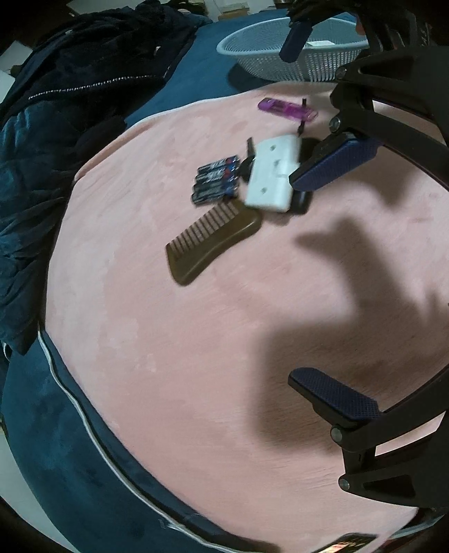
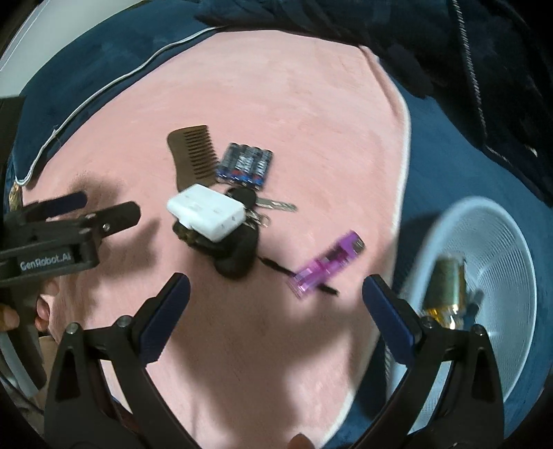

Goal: Organize rigid objects
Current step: 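Grasp the wooden comb with the left gripper while the right gripper grasps the black batteries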

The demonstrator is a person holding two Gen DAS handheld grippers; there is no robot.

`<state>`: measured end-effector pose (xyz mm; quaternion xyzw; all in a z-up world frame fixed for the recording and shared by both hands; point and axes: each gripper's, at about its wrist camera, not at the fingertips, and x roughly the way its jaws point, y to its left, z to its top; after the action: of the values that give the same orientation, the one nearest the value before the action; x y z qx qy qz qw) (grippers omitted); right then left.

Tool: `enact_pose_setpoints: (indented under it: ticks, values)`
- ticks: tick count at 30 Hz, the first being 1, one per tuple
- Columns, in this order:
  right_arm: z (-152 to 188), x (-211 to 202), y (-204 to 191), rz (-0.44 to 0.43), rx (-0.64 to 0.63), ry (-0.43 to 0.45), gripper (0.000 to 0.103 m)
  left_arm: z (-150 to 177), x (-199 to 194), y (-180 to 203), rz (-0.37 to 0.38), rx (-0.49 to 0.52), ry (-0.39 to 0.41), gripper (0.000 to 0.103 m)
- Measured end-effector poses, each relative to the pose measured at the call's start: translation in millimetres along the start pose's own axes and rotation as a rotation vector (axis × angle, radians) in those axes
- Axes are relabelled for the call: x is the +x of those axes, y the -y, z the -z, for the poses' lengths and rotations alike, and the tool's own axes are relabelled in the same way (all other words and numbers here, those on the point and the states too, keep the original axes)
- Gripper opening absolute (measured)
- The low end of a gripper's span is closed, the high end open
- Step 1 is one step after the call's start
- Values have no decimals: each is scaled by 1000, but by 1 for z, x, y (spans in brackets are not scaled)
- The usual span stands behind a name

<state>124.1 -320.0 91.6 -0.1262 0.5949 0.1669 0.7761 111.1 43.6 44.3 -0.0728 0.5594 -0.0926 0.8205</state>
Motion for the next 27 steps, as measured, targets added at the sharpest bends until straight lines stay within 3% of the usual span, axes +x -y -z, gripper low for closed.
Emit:
enact_pose_setpoints:
  ticks: [9, 17, 22, 27]
  values:
    - [-34, 27, -11, -32, 29, -12, 101, -30, 17, -14, 13, 2, 36, 102]
    - [-66, 57, -15, 13, 72, -10, 101, -41, 30, -27, -5, 2, 45, 102]
    - [-76, 78, -16, 6, 106, -29, 100, -47, 27, -37, 22, -31, 69, 102]
    - [-76, 91, -21, -38, 163, -37, 97, -48, 33, -45, -13, -43, 61, 102]
